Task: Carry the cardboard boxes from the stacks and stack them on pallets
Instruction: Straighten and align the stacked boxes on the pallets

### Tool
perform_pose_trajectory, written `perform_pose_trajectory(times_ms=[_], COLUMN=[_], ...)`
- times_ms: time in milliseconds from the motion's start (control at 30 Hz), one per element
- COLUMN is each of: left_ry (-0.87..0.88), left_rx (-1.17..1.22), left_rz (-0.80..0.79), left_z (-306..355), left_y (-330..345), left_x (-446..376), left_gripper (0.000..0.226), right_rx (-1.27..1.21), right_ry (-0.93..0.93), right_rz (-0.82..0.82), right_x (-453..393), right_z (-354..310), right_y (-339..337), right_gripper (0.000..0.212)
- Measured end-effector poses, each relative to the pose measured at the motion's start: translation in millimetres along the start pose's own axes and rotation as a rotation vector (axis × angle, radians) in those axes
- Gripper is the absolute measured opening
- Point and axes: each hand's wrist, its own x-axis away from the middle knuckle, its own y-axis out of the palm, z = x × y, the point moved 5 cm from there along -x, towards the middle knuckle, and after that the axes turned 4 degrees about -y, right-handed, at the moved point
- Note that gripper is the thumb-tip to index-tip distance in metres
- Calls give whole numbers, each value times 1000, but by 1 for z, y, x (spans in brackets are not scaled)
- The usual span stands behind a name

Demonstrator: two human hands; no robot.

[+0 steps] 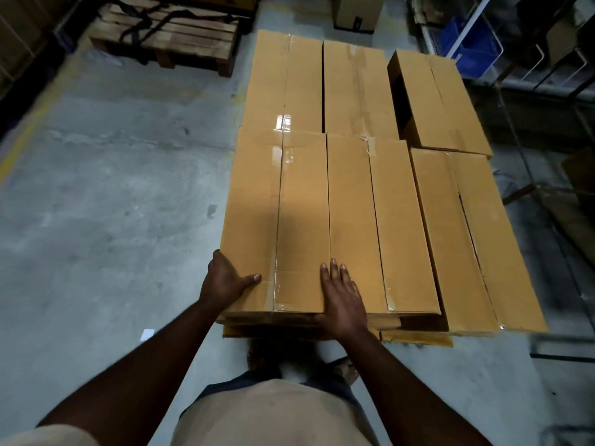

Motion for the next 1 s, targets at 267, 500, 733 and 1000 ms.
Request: perform_pose_trajectory(times_ms=[267,500,733,1000], left_ry=[13,549,860,935], left_rx=[-23,-472,-629,-634], left_rz=[9,-12,-314,-410], left_z=[-1,30,81,147], left_y=[2,31,131,206], left_x=[-3,27,81,126], left_gripper=[119,113,92,79], right_rx=[-2,-48,-275,78], right_ry=[11,-20,97,425], right_rz=[5,53,314,103], right_x=[1,18,73,92], right_z=[0,24,97,226], right_y=[4,3,-4,-45], right_gripper=[126,119,96,103])
